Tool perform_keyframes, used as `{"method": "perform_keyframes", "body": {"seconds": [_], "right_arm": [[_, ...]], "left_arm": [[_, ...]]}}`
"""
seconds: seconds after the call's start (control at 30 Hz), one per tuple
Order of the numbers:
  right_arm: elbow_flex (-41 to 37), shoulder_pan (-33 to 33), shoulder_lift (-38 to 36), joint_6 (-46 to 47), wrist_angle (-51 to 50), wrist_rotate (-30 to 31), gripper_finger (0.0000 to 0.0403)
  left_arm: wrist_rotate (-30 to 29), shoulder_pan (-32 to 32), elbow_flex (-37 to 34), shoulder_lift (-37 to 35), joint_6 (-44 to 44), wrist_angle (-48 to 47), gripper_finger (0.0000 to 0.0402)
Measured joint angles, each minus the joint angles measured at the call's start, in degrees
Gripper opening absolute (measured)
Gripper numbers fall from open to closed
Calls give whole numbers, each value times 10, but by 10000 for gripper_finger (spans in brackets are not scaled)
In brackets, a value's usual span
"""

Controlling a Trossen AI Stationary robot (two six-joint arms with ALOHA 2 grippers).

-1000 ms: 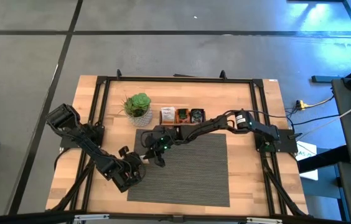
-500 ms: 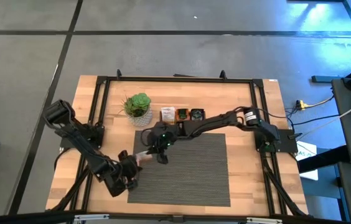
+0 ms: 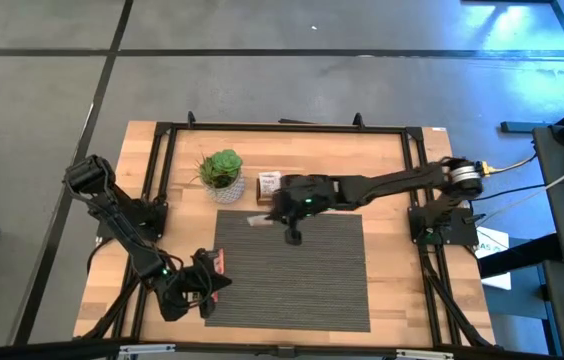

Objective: Pick & Place Tea
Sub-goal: Put the white tea bag into the left section of the wooden organizer

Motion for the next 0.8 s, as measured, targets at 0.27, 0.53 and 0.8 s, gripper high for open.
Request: {"method": "perform_keyframes", "body": {"seconds": [0.27,0.53,0.8], "right_arm": [[-77,-31,-76,-61,29,112,4],[-81,-104,-21,-76,61,40,4],[-80,-131,34,-75,90,28,4]], "left_arm": [[-9,11,0,0,53,1,10],[-5,23,0,0,55,3,13],[21,23,0,0,55,5,9]]}}
